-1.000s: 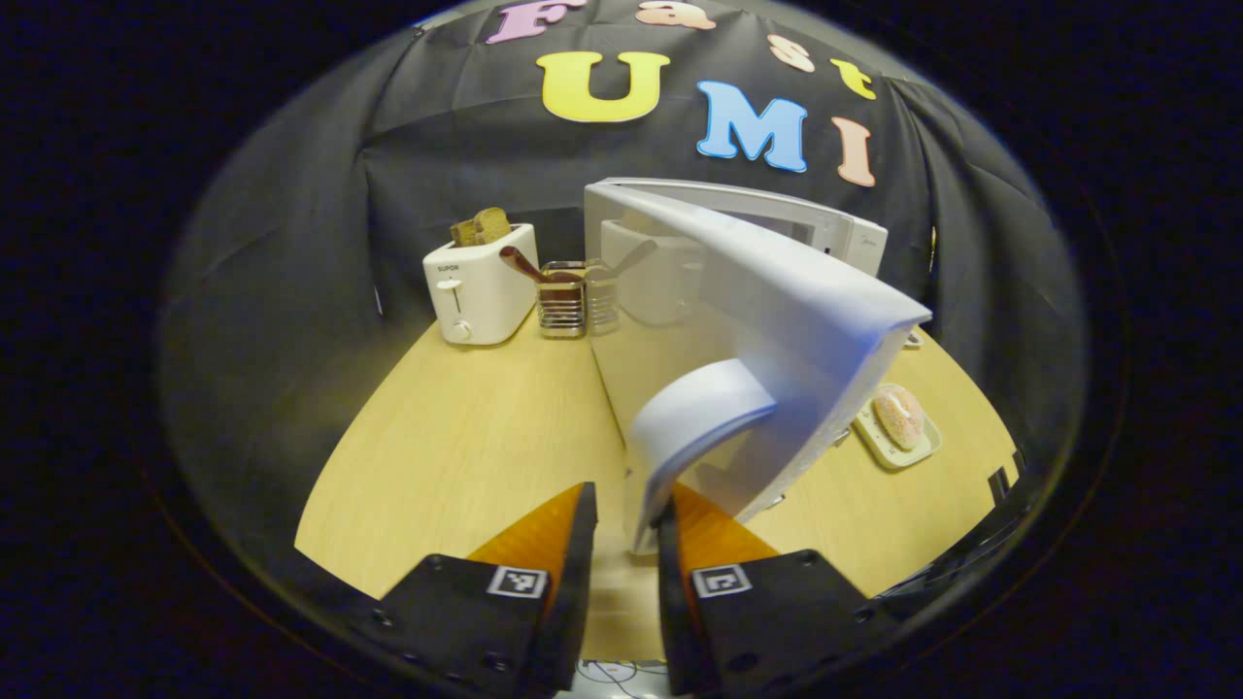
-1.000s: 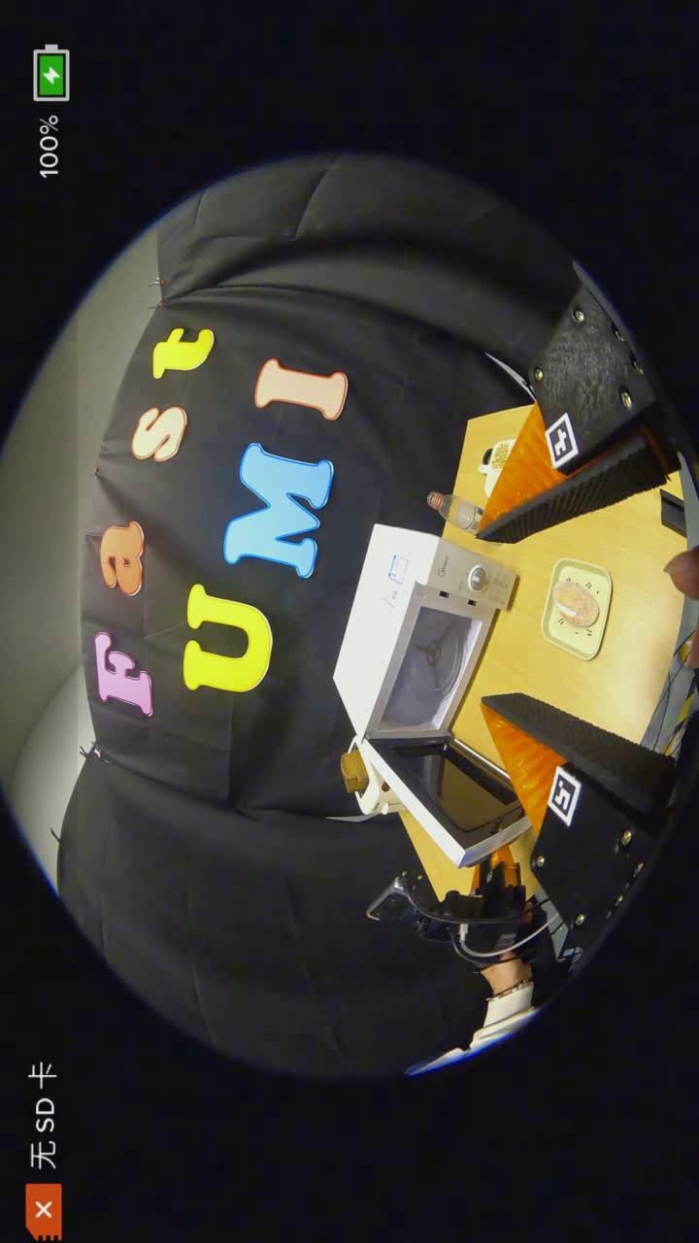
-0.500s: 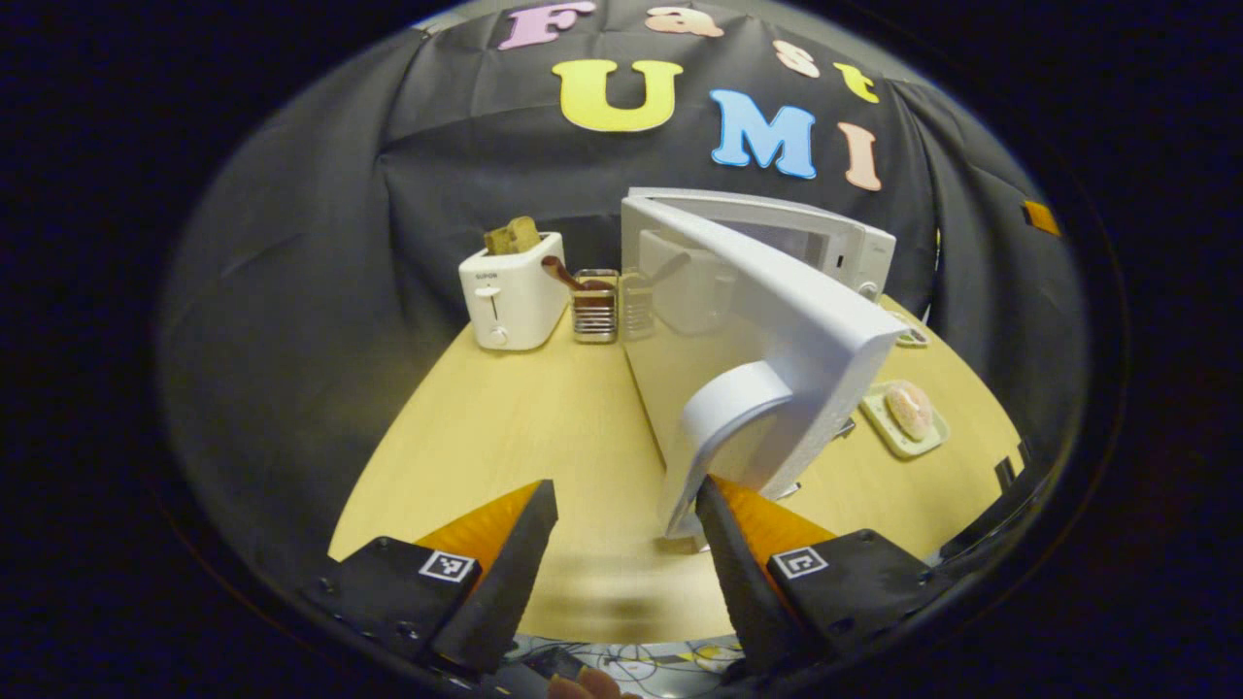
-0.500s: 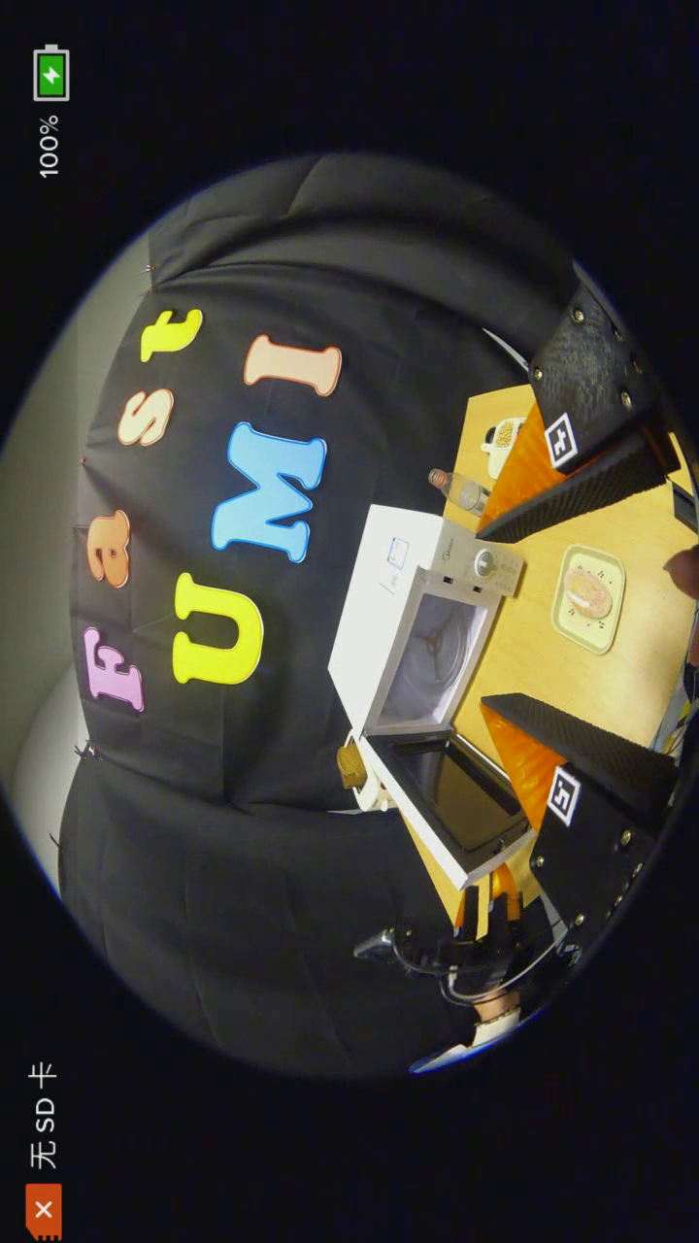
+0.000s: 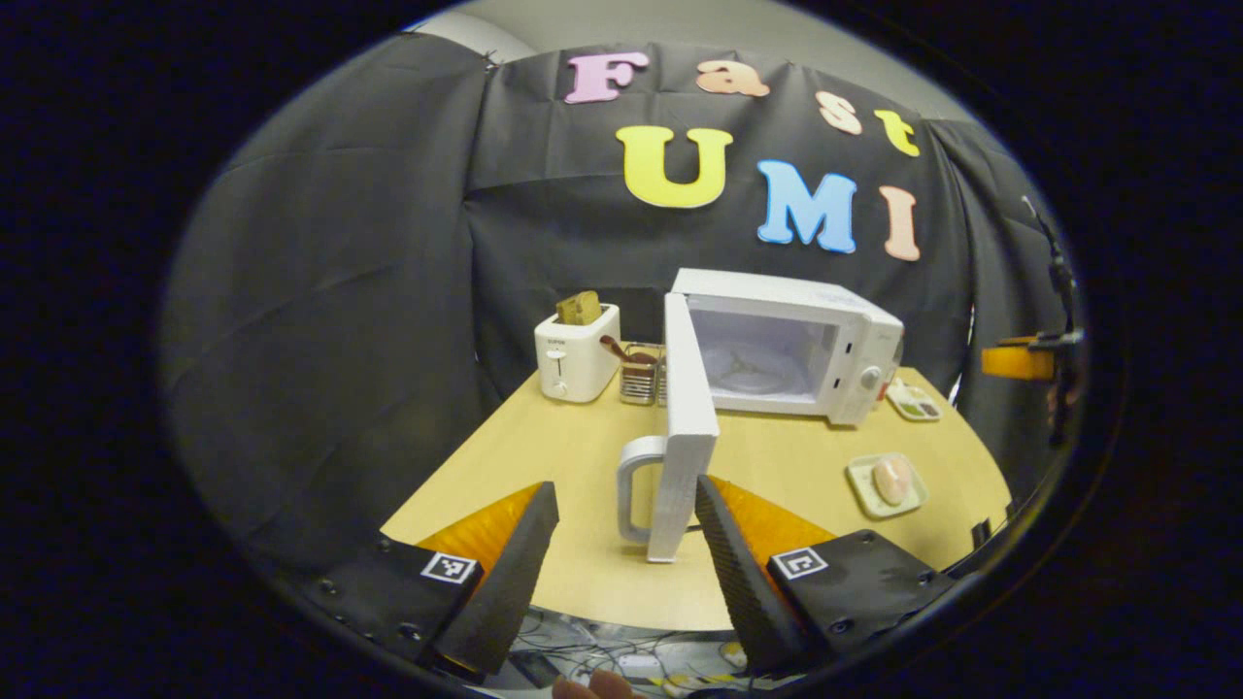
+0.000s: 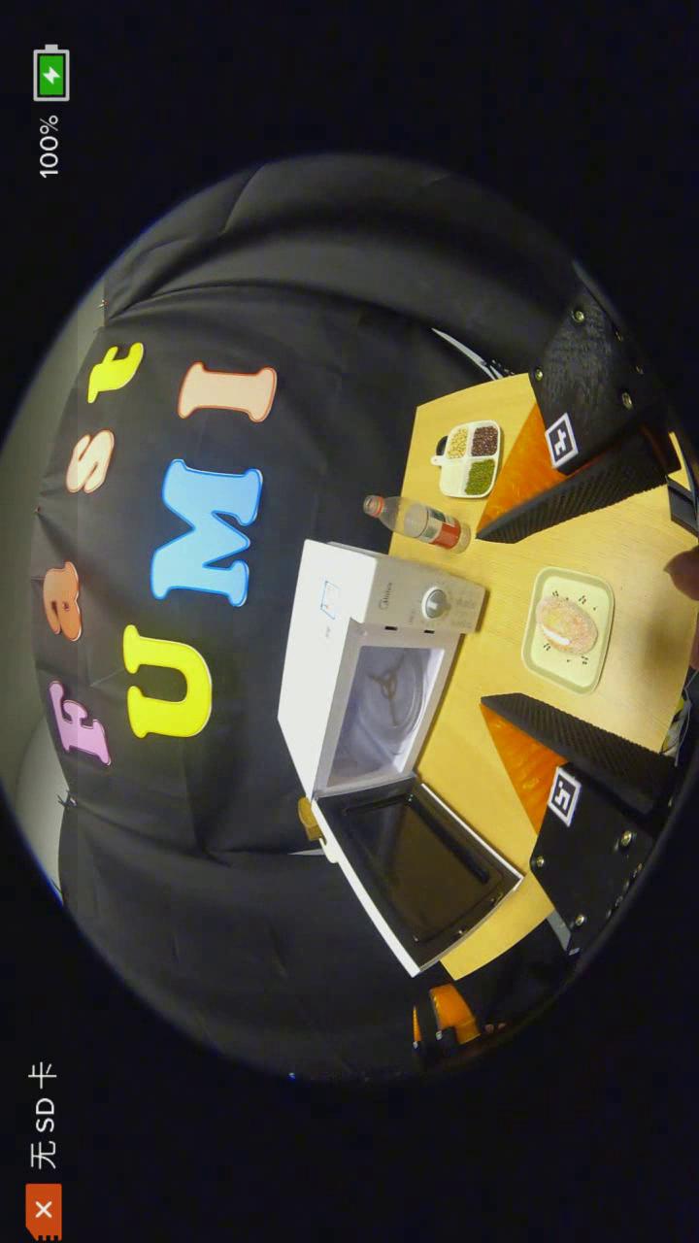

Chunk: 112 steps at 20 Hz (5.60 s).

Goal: Open the microwave oven with the left hand, put the food in, and close the microwave oven.

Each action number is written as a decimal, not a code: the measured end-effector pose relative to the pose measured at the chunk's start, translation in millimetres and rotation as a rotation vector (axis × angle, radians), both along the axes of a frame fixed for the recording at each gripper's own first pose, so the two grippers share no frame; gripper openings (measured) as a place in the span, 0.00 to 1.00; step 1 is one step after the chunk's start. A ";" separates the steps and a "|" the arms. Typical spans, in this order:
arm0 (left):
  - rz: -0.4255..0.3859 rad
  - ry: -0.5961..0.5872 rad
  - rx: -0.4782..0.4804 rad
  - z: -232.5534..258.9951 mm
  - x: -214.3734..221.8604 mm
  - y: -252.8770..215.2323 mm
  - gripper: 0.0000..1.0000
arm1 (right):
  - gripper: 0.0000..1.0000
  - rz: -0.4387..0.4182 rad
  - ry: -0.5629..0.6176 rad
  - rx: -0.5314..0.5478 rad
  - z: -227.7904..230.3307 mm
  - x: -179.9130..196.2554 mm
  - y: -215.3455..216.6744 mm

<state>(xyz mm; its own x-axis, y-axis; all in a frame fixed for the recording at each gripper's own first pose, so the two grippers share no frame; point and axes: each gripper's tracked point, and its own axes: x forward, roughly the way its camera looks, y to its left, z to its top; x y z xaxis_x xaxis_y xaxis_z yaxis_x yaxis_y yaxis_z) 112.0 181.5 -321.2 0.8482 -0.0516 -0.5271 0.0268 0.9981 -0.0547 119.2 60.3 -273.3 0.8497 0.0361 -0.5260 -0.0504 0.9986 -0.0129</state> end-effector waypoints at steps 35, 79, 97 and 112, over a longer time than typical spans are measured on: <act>0.276 -0.001 -0.021 94.5 -103.4 -32.1 0.94 | 0.66 0.103 0.377 0.008 -205.6 33.7 35.8; 0.439 0.168 -0.007 68.2 -148.0 43.3 0.92 | 0.68 -0.463 0.021 0.672 -198.5 355.5 191.6; 0.508 0.112 -0.037 73.6 -160.3 66.7 0.88 | 0.97 -0.378 -0.096 0.641 -147.3 324.1 176.9; 0.446 -0.105 -0.142 93.2 -210.5 113.9 0.88 | 0.97 0.062 -0.040 0.393 -38.5 115.3 200.4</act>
<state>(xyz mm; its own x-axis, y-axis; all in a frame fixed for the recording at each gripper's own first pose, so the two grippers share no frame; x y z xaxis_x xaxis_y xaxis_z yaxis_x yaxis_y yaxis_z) -98.5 295.4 -228.0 0.8524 0.2645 -0.4511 -0.3900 0.8962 -0.2114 234.6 260.8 -311.8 0.8593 0.2796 -0.4283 -0.1176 0.9229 0.3667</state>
